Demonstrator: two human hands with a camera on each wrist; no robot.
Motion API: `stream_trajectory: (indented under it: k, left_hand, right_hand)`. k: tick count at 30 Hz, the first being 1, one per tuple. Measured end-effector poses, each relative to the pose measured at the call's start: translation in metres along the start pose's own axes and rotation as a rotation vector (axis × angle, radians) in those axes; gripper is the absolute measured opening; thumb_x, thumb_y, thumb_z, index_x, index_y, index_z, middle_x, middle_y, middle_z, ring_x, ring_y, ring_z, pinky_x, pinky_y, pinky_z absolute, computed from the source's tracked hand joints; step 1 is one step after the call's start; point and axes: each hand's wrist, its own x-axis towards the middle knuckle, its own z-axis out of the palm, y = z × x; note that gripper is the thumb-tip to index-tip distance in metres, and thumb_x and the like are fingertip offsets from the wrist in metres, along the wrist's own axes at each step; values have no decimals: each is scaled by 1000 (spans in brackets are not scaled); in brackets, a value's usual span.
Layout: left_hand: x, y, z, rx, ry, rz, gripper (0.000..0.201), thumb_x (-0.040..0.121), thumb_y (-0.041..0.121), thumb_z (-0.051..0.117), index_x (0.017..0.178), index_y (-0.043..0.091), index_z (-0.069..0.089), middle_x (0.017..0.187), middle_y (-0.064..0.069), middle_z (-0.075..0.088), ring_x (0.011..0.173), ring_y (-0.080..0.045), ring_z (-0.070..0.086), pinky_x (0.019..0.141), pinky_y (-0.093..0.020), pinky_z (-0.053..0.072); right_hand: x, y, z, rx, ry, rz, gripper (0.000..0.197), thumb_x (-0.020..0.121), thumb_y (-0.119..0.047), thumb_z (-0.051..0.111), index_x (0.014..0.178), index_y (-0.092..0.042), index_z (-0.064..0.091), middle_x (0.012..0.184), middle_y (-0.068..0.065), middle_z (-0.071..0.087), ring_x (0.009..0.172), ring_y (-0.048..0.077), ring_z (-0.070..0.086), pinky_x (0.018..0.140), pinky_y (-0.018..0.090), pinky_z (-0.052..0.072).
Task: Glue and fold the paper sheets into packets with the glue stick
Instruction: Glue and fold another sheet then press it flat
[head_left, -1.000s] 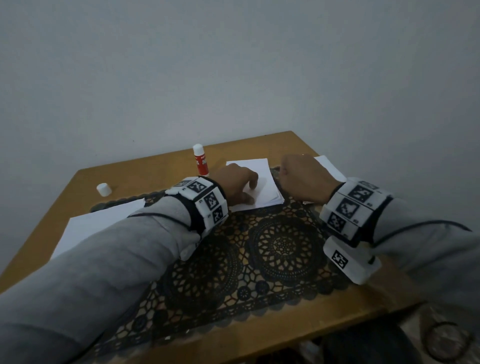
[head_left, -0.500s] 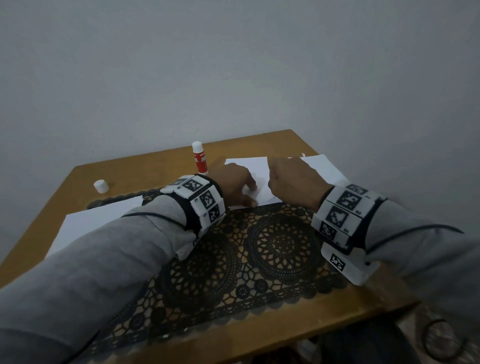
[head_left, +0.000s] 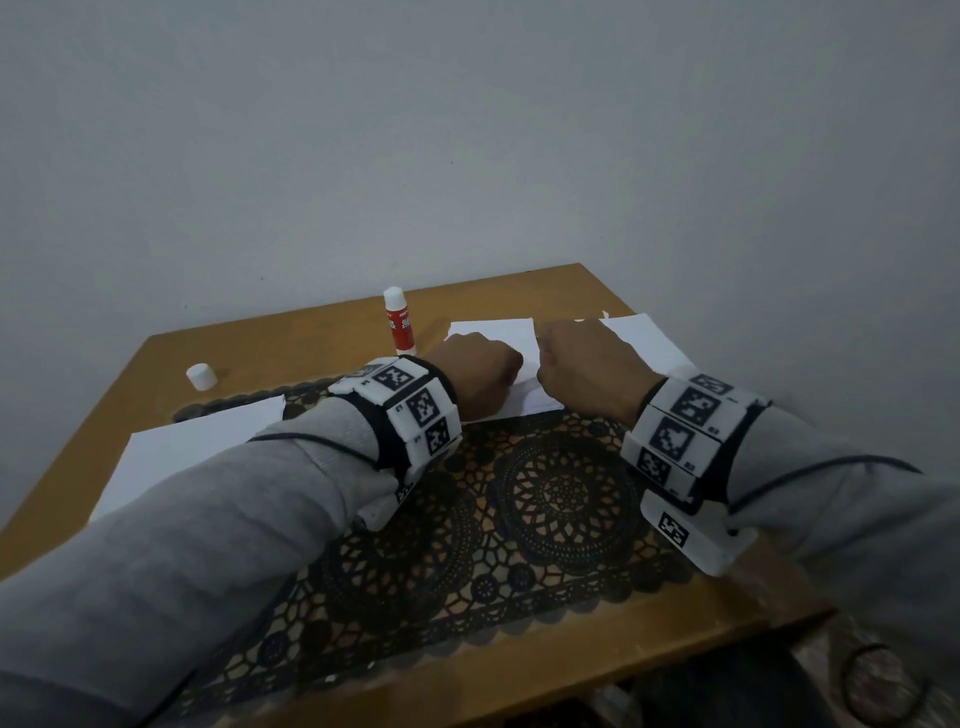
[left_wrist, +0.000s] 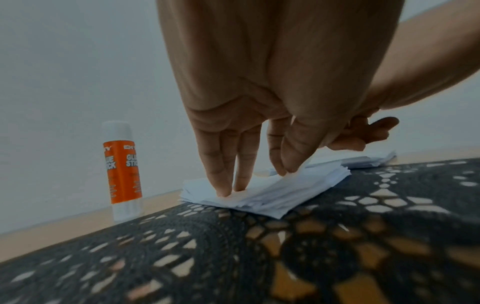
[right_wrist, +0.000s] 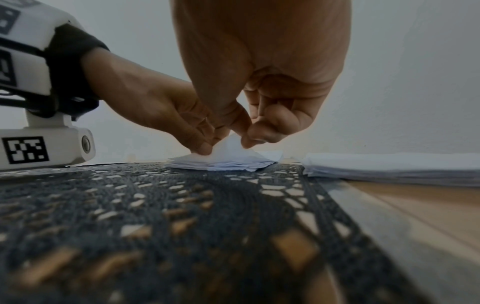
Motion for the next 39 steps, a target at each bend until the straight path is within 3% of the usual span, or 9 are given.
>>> stream_trajectory:
  k: [4, 7, 10, 14, 18, 24, 28, 31, 39]
  left_hand:
    - [-2, -8, -1, -43, 45, -37, 18, 95, 18, 44, 96, 11, 60, 97, -6, 66, 93, -25, 57, 94, -39, 42]
    - [-9, -11, -2, -108, 94, -21, 12, 92, 16, 48, 83, 16, 55, 92, -6, 66, 90, -26, 58, 89, -37, 44]
    - [-19, -14, -4, -159, 110, -5, 10, 92, 14, 51, 84, 15, 56, 92, -6, 65, 87, -21, 55, 75, -30, 42]
    - [-37, -25, -10, -198, 126, 8, 10, 91, 12, 53, 91, 9, 63, 94, -7, 64, 85, -20, 57, 76, -31, 48]
    - [-58, -33, -13, -209, 193, 26, 9, 90, 13, 55, 88, 10, 63, 87, -3, 62, 80, -21, 59, 70, -28, 46]
    - [-101, -43, -13, -173, 182, 105, 7, 84, 16, 61, 79, 20, 61, 83, 4, 68, 74, -12, 59, 69, -24, 44]
    - [-137, -54, -13, -186, 132, 120, 5, 79, 15, 66, 79, 21, 66, 81, 11, 67, 73, -3, 58, 71, -24, 49]
    - [-163, -62, -4, -139, 82, 170, 8, 81, 14, 64, 84, 21, 67, 90, 9, 66, 83, -8, 59, 77, -28, 51]
    - [-197, -77, 16, 40, 148, 355, 24, 77, 2, 70, 91, 20, 64, 97, 4, 65, 84, -14, 64, 68, -27, 56]
  right_hand:
    - [0, 0, -1, -8, -16, 15, 20, 88, -10, 50, 69, -12, 43, 67, 0, 46, 70, 23, 52, 59, 30, 37]
    - [-3, -2, -2, -7, -41, 4, 9, 87, -17, 55, 84, -10, 53, 78, 2, 54, 78, 23, 55, 62, 31, 41]
    - [-4, -1, 0, -73, -48, -17, 18, 90, -21, 58, 101, -7, 57, 94, 6, 60, 87, 23, 57, 71, 33, 46]
    - [-2, 1, 3, -136, -58, -36, 21, 89, -27, 61, 95, -8, 56, 85, 3, 56, 77, 19, 51, 61, 28, 38]
    - [-1, 1, 4, -160, -90, -41, 35, 89, -44, 62, 96, -10, 55, 83, 0, 53, 75, 17, 51, 63, 30, 41]
    - [-2, 1, 5, -198, -93, -63, 35, 91, -40, 60, 101, -6, 58, 93, 6, 60, 79, 18, 49, 67, 31, 44]
    - [-3, 0, 2, -211, -117, -53, 24, 91, -34, 58, 87, -11, 51, 83, 2, 54, 77, 19, 52, 67, 32, 45]
    - [-4, -1, 1, -198, -136, -29, 27, 90, -28, 56, 72, -16, 39, 73, -1, 46, 73, 19, 49, 60, 31, 38]
    - [-5, -2, 0, -169, -139, -15, 16, 87, -22, 56, 78, -12, 48, 77, 4, 55, 71, 21, 53, 57, 31, 37]
